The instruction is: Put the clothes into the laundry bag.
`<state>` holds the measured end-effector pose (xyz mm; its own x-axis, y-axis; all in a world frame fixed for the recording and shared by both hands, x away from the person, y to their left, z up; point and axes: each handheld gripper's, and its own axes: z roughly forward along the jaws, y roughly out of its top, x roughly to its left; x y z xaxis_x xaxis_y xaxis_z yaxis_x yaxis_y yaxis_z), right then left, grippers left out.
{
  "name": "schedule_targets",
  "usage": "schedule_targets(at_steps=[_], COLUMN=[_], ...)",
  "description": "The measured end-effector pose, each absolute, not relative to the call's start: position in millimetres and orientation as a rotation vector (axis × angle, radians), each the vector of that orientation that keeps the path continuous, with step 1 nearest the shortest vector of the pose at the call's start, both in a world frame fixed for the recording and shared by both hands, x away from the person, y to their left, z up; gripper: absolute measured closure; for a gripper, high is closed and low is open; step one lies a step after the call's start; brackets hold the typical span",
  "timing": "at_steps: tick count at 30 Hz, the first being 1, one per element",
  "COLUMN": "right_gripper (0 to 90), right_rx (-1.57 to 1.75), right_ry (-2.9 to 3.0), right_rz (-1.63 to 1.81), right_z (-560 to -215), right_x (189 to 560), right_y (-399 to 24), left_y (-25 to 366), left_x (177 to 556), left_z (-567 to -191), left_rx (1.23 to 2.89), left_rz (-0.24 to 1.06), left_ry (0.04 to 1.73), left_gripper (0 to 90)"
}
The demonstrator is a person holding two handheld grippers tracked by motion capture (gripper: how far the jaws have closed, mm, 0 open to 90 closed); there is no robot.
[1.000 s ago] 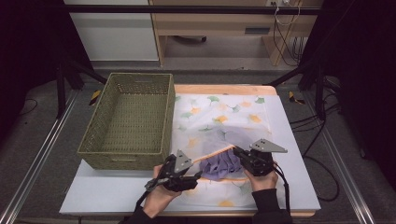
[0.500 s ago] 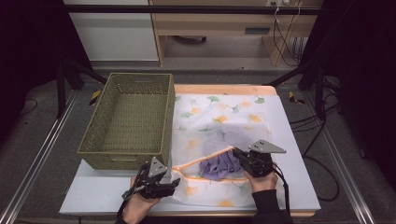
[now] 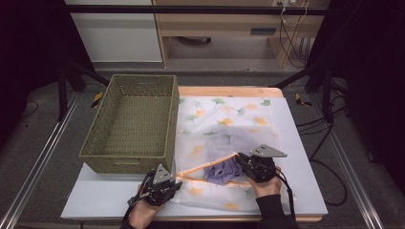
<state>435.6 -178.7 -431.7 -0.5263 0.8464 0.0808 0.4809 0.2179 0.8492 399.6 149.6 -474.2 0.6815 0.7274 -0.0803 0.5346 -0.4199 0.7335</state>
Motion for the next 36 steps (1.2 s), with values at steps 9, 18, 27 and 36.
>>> schedule_targets(at_steps=[9, 18, 27, 36], right_gripper=[49.3, 40.0, 46.9, 47.2], right_rx=[1.204, 1.173, 1.208, 1.237], right_ry=[2.087, 2.072, 2.176, 2.183], right_rz=[1.212, 1.245, 1.16, 1.068], right_z=[-426.4, -413.7, -431.6, -449.5], right_x=[428.6, 410.1, 404.1, 411.7], right_y=[-175.4, -176.3, -167.9, -165.4], left_y=[147.2, 148.6, 148.8, 149.2], left_x=[398.5, 399.2, 399.5, 399.5], left_z=[-481.6, -482.5, -482.6, -482.8], left_rx=[2.131, 2.126, 2.124, 2.12], left_rz=[0.345, 0.33, 0.324, 0.324], left_ry=[0.959, 0.955, 0.957, 0.958], left_gripper=[84.7, 84.2, 83.9, 83.7])
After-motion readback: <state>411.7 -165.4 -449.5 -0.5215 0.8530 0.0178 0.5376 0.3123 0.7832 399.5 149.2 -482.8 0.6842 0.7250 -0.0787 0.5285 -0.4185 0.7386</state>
